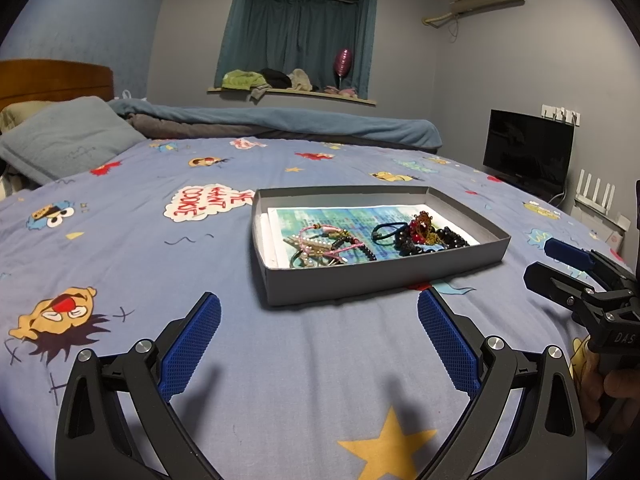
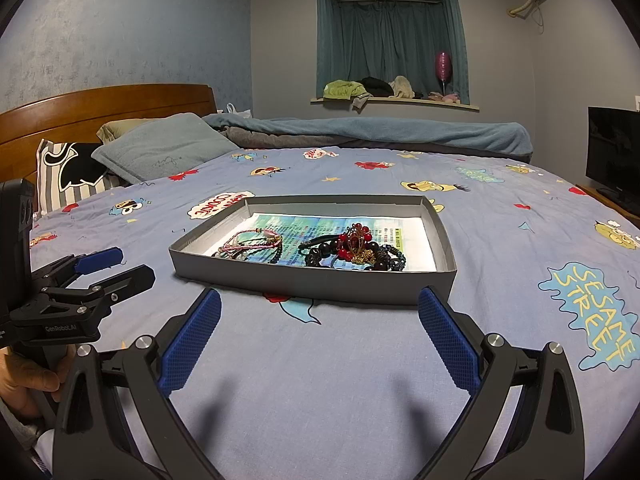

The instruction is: Organize jewelry

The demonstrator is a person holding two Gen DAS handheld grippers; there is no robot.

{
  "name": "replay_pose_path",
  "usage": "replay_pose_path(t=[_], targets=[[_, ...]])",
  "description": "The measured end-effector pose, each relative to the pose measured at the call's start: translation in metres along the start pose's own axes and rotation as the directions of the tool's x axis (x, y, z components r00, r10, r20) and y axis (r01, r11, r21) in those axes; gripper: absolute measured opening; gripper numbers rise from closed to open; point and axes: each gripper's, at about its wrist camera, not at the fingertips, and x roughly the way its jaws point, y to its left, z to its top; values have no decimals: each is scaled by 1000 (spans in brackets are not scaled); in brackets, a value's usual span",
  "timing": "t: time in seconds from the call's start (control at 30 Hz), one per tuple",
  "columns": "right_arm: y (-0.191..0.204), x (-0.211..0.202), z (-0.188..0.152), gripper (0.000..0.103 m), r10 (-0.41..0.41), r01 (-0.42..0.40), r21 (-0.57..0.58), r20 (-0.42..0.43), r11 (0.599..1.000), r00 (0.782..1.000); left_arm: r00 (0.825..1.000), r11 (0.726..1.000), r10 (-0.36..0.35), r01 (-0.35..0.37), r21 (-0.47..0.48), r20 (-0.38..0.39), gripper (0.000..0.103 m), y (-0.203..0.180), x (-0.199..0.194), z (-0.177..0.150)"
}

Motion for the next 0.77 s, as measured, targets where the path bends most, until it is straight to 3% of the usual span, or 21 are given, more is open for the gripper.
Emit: replay_pose_path(t=[0.77], targets=[[0, 1, -1, 97, -1, 1, -4, -2, 1000, 1000, 1000, 1000, -11, 11, 3, -1, 98, -9, 2, 0]])
